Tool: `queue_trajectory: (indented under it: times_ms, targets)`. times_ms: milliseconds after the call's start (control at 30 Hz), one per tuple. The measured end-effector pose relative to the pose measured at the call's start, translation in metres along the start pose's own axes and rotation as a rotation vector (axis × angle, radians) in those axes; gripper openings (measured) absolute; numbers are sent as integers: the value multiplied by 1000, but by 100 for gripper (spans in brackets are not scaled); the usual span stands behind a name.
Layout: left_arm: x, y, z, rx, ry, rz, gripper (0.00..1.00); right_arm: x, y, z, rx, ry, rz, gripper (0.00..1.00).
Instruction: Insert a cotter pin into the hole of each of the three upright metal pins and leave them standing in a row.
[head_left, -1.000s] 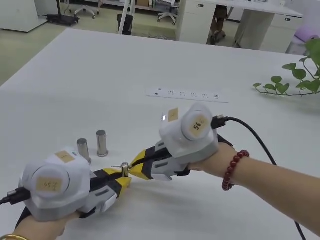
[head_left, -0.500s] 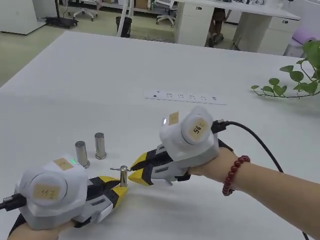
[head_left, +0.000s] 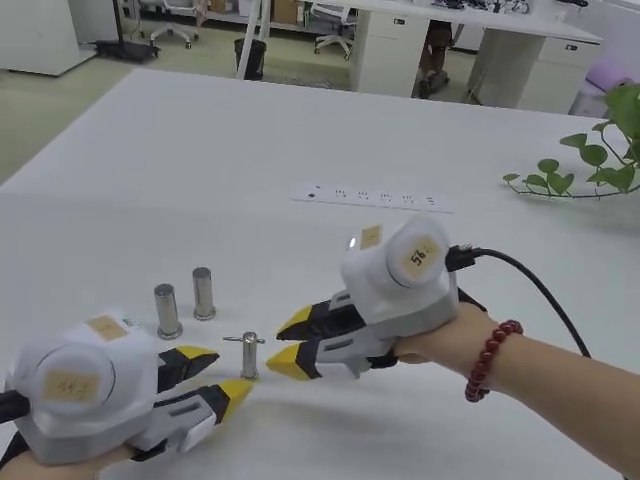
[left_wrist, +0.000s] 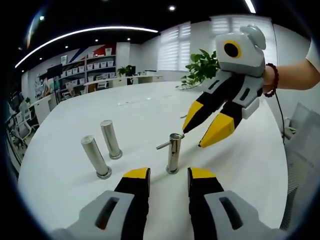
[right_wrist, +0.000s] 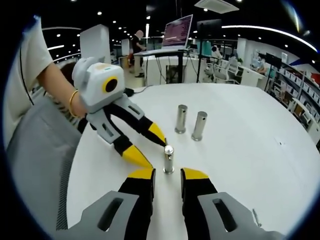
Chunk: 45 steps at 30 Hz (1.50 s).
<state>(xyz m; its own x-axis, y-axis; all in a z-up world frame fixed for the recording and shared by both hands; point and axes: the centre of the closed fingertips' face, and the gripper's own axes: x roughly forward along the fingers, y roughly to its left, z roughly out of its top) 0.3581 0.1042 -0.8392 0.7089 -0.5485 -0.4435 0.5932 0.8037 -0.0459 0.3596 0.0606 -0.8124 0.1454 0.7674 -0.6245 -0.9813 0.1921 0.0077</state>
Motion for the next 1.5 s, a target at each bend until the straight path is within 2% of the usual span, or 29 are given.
queue_trajectory:
  times_ms: [200, 533, 600, 700, 900, 1067, 1200, 1500]
  targets:
    - [-16, 10, 5, -12, -13, 46, 31, -9, 2, 3, 44, -25, -18, 29]
    - [-31, 39, 17, -12, -40, 127, 32, -26, 8, -1, 99, -50, -43, 38]
    - [-30, 48, 18, -16, -44, 139, 32, -29, 9, -2, 113, -54, -46, 40]
    - [-30, 54, 22, -19, -49, 156, 32, -34, 10, -5, 126, -57, -55, 42]
    - [-27, 72, 28, -28, -56, 199, 31, -43, 12, -8, 158, -69, -63, 43]
    - [-23, 87, 29, -14, -42, 240, 29, -46, 13, -11, 170, -72, -66, 44]
    - [-17, 95, 28, -26, -36, 246, 28, -48, 14, -15, 179, -76, -71, 45]
    - [-5, 100, 20, -35, -2, 240, 25, -53, 11, -19, 197, -92, -98, 45]
